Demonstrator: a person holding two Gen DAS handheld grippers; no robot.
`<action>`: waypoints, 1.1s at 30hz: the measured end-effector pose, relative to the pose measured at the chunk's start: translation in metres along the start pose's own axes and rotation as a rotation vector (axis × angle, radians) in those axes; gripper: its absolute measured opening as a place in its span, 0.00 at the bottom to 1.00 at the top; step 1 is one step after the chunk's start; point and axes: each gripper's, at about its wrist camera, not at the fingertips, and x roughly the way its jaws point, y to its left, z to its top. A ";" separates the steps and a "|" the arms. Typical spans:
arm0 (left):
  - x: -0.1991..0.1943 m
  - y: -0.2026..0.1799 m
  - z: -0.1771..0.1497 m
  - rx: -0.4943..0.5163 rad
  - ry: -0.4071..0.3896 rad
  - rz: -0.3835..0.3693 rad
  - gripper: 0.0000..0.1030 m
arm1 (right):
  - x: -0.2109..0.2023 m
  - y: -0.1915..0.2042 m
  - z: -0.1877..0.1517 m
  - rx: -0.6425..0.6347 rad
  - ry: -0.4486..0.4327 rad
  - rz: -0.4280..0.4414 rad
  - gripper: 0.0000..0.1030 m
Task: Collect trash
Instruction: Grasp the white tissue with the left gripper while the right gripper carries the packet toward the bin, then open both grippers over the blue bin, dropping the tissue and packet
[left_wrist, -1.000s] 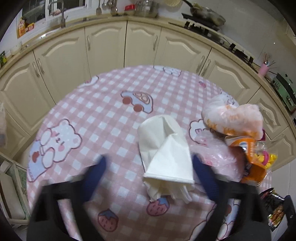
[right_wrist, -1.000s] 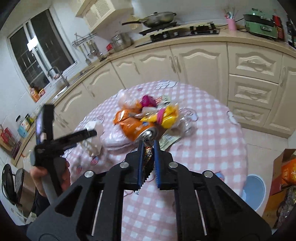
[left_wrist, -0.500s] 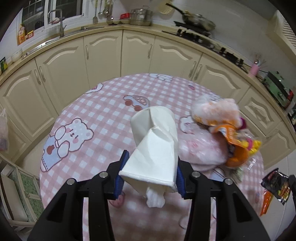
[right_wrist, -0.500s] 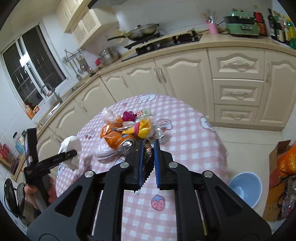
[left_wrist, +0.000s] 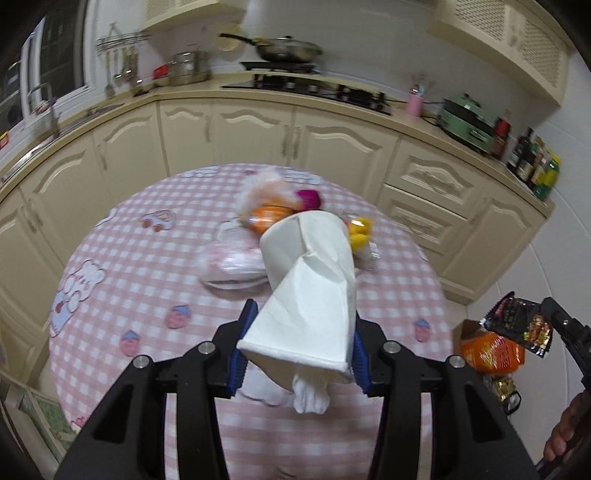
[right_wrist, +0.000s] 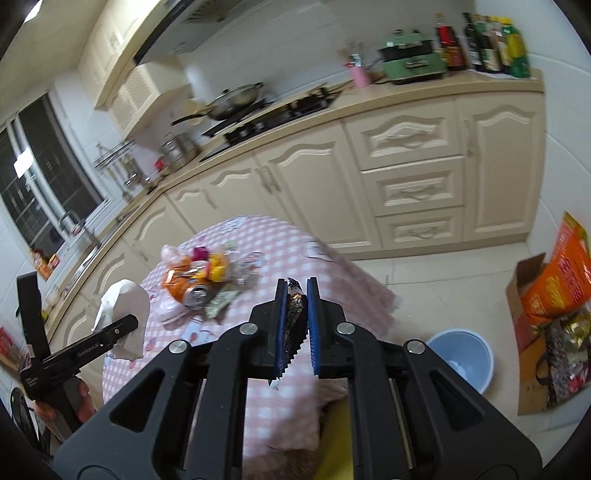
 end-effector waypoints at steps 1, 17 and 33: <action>0.000 -0.008 -0.001 0.013 0.003 -0.015 0.44 | -0.005 -0.010 -0.002 0.018 -0.003 -0.013 0.11; 0.042 -0.183 -0.040 0.278 0.151 -0.232 0.44 | -0.050 -0.131 -0.037 0.217 -0.006 -0.215 0.11; 0.120 -0.312 -0.093 0.462 0.326 -0.306 0.49 | -0.059 -0.224 -0.070 0.381 0.067 -0.366 0.11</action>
